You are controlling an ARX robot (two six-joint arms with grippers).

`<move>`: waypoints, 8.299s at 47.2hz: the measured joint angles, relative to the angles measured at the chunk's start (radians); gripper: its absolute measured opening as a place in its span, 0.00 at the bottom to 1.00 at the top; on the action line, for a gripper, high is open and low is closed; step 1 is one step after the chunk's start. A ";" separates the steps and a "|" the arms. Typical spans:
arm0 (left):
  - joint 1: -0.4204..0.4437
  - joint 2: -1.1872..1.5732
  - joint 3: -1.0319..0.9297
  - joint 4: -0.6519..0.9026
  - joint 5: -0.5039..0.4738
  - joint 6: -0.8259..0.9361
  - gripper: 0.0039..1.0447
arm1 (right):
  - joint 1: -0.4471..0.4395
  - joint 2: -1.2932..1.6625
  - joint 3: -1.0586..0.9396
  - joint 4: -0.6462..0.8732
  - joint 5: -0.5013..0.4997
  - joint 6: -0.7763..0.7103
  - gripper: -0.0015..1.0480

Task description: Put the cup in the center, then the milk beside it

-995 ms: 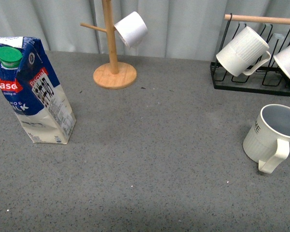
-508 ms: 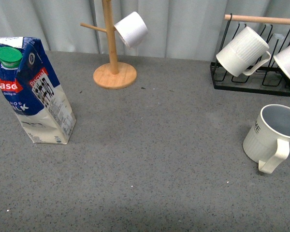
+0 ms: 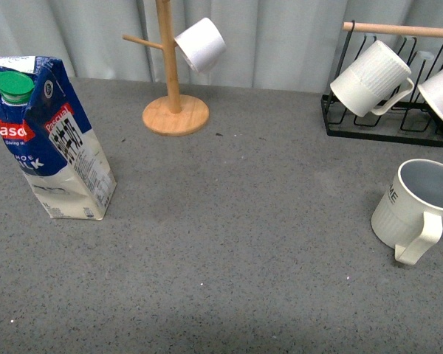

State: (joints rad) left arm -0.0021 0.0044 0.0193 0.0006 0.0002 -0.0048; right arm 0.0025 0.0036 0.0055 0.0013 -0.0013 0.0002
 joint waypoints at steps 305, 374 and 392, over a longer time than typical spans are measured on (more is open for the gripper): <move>0.000 0.000 0.000 0.000 0.000 0.000 0.94 | 0.000 0.531 0.000 0.525 0.003 0.000 0.01; 0.000 0.000 0.000 0.000 0.000 0.000 0.94 | 0.000 0.001 0.000 0.000 0.000 -0.001 0.49; -0.019 0.019 0.013 -0.043 -0.069 -0.017 0.94 | 0.000 0.001 0.000 0.000 0.000 0.000 0.91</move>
State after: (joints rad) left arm -0.0208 0.0238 0.0319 -0.0429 -0.0689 -0.0216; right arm 0.0025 0.0044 0.0055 0.0017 -0.0013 -0.0002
